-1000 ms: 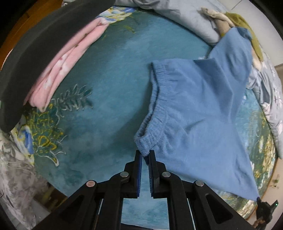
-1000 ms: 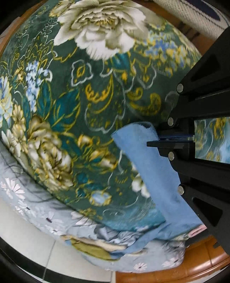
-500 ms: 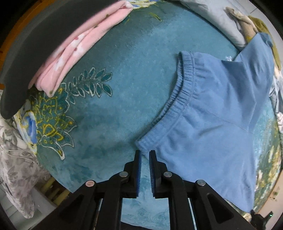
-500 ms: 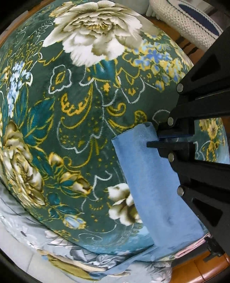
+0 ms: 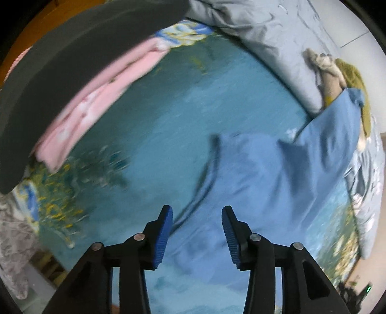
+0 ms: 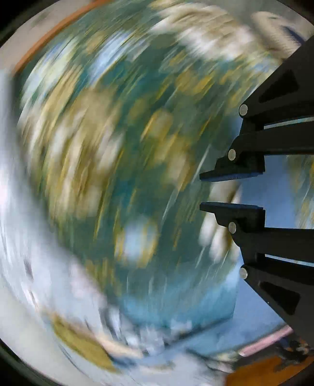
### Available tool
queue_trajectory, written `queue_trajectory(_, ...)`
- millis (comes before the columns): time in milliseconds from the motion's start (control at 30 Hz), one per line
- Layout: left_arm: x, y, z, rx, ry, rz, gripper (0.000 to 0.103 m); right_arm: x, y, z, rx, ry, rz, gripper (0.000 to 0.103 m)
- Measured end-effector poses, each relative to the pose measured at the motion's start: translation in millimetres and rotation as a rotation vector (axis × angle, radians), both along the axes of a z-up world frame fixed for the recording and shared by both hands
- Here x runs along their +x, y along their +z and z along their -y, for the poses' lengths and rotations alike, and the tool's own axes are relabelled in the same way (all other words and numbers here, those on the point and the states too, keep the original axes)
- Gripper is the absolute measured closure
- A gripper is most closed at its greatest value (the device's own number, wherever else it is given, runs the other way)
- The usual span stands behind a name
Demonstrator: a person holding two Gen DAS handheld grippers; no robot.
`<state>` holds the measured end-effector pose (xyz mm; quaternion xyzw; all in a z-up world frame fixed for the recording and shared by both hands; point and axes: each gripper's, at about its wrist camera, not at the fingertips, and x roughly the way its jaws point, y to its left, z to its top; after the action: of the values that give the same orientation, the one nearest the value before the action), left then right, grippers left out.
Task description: Fold clothes
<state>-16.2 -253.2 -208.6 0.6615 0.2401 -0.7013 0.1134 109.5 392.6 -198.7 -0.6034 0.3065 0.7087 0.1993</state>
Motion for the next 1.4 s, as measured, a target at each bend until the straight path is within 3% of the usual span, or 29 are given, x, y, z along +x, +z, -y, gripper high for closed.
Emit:
queue_trajectory(133, -29.2, -5.3, -11.2, 0.042, -0.005, -0.032, 0.049, -149.9, 10.9, 72.5, -0.061, 0.253, -0.148, 0.076)
queue_trajectory(300, -48.6, -20.4, -17.2, 0.042, -0.033, -0.018, 0.044, -309.5, 25.5, 152.3, -0.149, 0.422, -0.296, 0.065)
queue_trajectory(400, -54.7, -31.6, -19.3, 0.050, -0.048, 0.003, 0.043, -383.3, 23.2, 190.0, -0.169, 0.477, -0.317, 0.064)
queue_trajectory(567, -55.4, -44.0, -21.1, 0.058, -0.055, 0.014, 0.041, -448.7, 1.2, 217.7, -0.122, 0.530, -0.284, 0.064)
queue_trajectory(733, -56.4, -50.7, -15.0, 0.068, -0.032, 0.017, 0.040, -477.2, -20.4, 227.6, -0.089, 0.547, -0.262, 0.064)
queue_trajectory(900, -60.3, -54.7, -6.3, 0.086, 0.016, 0.020, 0.039, -476.1, -22.9, 233.3, -0.123, 0.533, -0.298, 0.062)
queue_trajectory(933, -61.3, -53.9, -5.5, 0.086, 0.020, 0.018, 0.039, -474.5, -22.4, 234.6, -0.140, 0.536, -0.306, 0.067)
queue_trajectory(1000, -63.3, -52.2, -3.7, 0.086, 0.030, 0.014, 0.039, -470.2, -21.3, 240.6, -0.183, 0.556, -0.311, 0.094)
queue_trajectory(1033, -64.3, -51.4, -2.9, 0.085, 0.034, 0.012, 0.039, -467.4, -20.1, 242.7, -0.202, 0.562, -0.315, 0.098)
queue_trajectory(1233, -70.3, -46.4, 2.2, 0.083, 0.062, -0.001, 0.037, -431.9, 7.1, 227.4, -0.248, 0.480, -0.402, 0.098)
queue_trajectory(1400, -70.5, -44.4, 1.8, 0.073, 0.049, -0.002, 0.036, -374.4, 32.3, 177.0, -0.223, 0.316, -0.494, 0.099)
